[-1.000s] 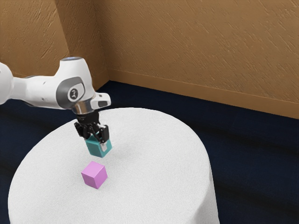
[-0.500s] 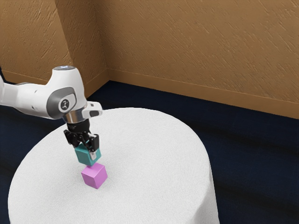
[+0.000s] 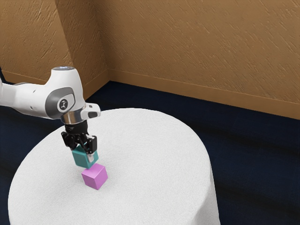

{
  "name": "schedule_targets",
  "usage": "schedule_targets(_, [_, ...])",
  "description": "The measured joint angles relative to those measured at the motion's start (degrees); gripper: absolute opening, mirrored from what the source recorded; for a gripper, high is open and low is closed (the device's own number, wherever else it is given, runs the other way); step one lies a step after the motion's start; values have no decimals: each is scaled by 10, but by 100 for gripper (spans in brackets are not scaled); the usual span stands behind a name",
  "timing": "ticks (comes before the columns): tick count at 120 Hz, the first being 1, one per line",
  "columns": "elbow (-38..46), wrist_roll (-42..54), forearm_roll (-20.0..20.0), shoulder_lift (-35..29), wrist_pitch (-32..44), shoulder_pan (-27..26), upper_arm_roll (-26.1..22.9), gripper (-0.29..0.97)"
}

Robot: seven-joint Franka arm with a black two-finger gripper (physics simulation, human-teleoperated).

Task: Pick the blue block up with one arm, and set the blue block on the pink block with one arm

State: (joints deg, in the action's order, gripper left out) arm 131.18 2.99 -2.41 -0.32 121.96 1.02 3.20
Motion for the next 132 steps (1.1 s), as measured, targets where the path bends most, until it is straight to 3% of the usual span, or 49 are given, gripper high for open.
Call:
schedule_targets(52, [0,-3,-1,0,-19,-8,-12,39])
schedule_targets(78, [-6,2,-5,2,-23,-23,-14,55])
schedule_targets(90, [-16,4,-6,-31,-28,-34,-14,59])
schedule_targets(105, [-147,4,-9,-37,-66,-43,-10,62])
schedule_targets(117, [-292,4,-11,-31,-134,-25,-9,64])
schedule_targets(132, [-395,5,-11,-31,-218,4,4,65])
